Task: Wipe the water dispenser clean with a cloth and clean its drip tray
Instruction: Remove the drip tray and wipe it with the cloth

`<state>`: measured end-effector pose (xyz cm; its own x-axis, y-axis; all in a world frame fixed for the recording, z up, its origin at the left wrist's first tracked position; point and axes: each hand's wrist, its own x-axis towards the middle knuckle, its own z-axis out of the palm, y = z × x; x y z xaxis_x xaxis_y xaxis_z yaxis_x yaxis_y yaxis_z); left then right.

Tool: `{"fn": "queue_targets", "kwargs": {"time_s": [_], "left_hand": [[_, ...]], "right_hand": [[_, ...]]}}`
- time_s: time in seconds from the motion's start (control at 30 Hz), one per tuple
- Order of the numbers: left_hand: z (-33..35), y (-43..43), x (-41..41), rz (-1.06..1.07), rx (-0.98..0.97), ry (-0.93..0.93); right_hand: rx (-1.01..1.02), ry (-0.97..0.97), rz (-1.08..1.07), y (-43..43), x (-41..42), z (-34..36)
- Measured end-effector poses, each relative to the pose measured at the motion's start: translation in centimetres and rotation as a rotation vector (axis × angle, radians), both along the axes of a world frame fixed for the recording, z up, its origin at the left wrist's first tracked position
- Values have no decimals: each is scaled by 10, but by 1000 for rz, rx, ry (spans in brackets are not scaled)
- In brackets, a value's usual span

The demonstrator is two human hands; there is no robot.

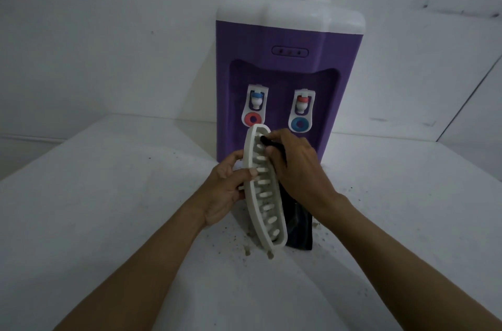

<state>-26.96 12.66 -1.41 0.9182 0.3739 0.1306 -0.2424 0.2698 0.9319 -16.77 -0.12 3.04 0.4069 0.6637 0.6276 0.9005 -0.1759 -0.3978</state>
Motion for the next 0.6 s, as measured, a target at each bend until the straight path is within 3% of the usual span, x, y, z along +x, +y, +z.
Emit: {"fn": "queue_targets", "kwargs": {"time_s": [0.13, 0.37, 0.6], "left_hand": [[-2, 2, 0, -3, 0, -3], [0, -4, 4, -6, 8, -8], [2, -2, 2, -21, 28, -14]], "right_hand": [[-52, -114, -111, -13, 7, -3], [-80, -245, -5, -12, -9, 10], [-252, -511, -75, -5, -13, 12]]}}
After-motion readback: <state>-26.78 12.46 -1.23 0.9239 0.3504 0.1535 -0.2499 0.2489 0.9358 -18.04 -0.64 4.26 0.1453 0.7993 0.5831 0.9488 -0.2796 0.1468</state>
